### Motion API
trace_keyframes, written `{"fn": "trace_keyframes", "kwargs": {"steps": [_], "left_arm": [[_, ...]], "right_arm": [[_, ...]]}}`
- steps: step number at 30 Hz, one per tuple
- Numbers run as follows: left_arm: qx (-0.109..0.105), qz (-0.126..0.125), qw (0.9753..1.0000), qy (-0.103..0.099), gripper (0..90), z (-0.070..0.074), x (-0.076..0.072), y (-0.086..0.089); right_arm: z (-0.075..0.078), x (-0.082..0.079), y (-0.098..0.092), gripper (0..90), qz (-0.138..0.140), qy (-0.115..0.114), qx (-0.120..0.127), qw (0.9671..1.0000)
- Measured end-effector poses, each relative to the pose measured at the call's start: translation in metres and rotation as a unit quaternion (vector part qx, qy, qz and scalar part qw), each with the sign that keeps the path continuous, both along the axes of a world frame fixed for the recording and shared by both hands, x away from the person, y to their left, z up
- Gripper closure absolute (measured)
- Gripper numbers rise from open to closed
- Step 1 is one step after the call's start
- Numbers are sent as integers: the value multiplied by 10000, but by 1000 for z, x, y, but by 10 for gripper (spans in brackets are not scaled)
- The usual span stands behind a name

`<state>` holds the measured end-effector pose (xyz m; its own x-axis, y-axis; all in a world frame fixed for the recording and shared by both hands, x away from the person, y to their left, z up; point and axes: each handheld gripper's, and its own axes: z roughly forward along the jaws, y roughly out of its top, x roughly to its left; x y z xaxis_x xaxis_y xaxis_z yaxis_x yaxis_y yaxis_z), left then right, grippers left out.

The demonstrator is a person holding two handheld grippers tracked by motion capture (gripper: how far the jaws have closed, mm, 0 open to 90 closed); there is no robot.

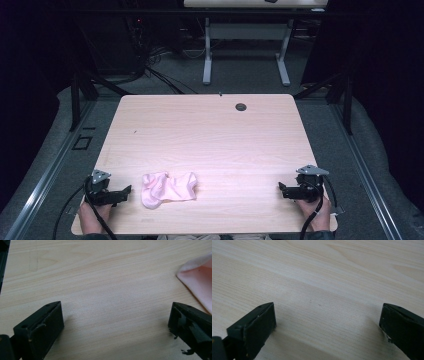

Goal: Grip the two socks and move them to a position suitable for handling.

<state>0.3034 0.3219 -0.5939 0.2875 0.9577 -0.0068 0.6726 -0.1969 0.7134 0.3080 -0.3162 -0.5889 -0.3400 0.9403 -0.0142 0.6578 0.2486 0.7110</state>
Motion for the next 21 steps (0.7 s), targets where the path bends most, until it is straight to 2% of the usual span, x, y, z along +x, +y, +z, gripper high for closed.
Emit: {"fn": "trace_keyframes", "kwargs": {"steps": [4, 8, 21], "left_arm": [[4, -4, 10000, 4, 0, 0, 0, 0], [12, 8, 10000, -11, 1, 0, 0, 0], [52, 51, 10000, 11, 3, 1, 1, 0]], "right_arm": [[0, 1, 0, 4, -11, -1, 5, 10000], [0, 2, -1, 2, -18, 94, 45, 9999], [0, 3, 0, 2, -34, 88, 78, 9999]]}}
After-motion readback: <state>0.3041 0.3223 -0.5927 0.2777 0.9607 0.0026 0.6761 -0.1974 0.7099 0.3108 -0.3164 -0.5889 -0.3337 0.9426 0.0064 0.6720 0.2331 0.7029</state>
